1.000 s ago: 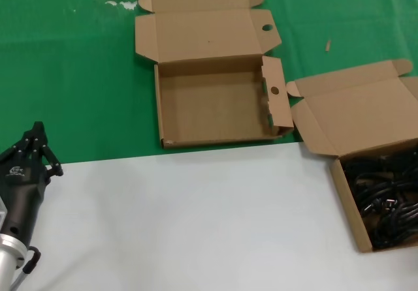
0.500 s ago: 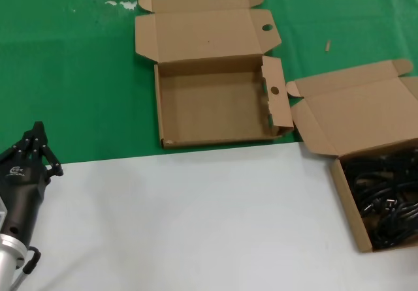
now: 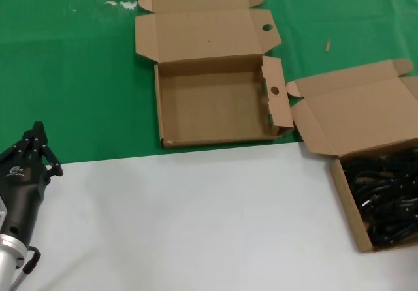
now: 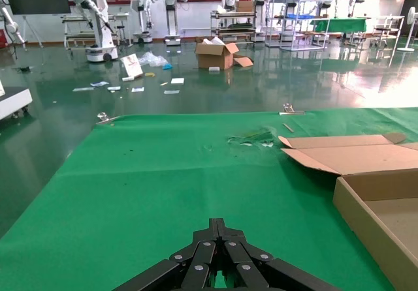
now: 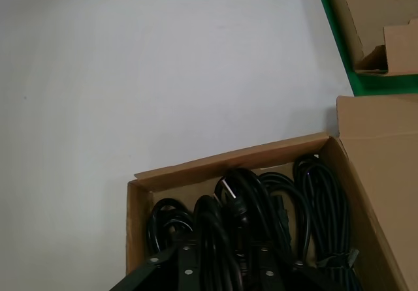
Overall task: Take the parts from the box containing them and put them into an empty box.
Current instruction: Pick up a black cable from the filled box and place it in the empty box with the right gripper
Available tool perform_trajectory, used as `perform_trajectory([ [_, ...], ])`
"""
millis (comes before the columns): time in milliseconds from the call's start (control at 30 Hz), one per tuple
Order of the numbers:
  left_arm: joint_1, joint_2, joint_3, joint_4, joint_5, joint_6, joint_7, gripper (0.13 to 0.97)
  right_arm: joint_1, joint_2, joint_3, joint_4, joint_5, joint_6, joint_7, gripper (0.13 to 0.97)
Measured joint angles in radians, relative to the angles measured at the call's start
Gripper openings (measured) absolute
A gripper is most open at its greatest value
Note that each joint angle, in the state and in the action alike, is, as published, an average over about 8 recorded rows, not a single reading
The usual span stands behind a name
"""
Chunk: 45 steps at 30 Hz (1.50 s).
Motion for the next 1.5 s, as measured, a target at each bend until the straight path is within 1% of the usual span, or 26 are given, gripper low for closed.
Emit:
perform_trajectory([
  [33,0.000,0.000,0.000,0.000,0.000,0.000,0.000,0.140,0.006,-0.003,-0.002,-0.007,-0.003,-0.001,-0.003,0.296],
  [67,0.000,0.000,0.000,0.000,0.000,0.000,0.000,0.140,0.011,-0.006,-0.003,-0.013,-0.005,-0.003,-0.005,0.296],
  [233,0.000,0.000,0.000,0.000,0.000,0.000,0.000,0.140,0.033,-0.005,-0.011,-0.014,-0.016,-0.029,0.009,0.231],
  [333,0.000,0.000,0.000,0.000,0.000,0.000,0.000,0.140,0.048,0.008,-0.021,0.007,-0.015,-0.060,0.045,0.193],
  [400,0.000,0.000,0.000,0.000,0.000,0.000,0.000,0.140,0.064,0.025,-0.038,0.030,-0.002,-0.082,0.083,0.193],
  [533,0.000,0.000,0.000,0.000,0.000,0.000,0.000,0.140,0.116,0.075,-0.108,0.088,0.057,-0.115,0.174,0.190],
  [733,0.000,0.000,0.000,0.000,0.000,0.000,0.000,0.140,0.249,0.151,-0.260,0.172,0.183,-0.132,0.304,0.181],
  [800,0.000,0.000,0.000,0.000,0.000,0.000,0.000,0.140,0.302,0.163,-0.303,0.193,0.221,-0.134,0.341,0.181],
  [900,0.000,0.000,0.000,0.000,0.000,0.000,0.000,0.140,0.372,0.158,-0.340,0.211,0.264,-0.135,0.391,0.181],
  [1033,0.000,0.000,0.000,0.000,0.000,0.000,0.000,0.140,0.441,0.101,-0.338,0.206,0.286,-0.135,0.439,0.181],
  [1200,0.000,0.000,0.000,0.000,0.000,0.000,0.000,0.140,0.499,-0.034,-0.304,0.150,0.256,-0.124,0.457,0.181],
  [1333,0.000,0.000,0.000,0.000,0.000,0.000,0.000,0.140,0.541,-0.168,-0.290,0.057,0.205,-0.097,0.428,0.181],
  [1500,0.000,0.000,0.000,0.000,0.000,0.000,0.000,0.140,0.590,-0.340,-0.286,-0.107,0.144,-0.046,0.357,0.181],
])
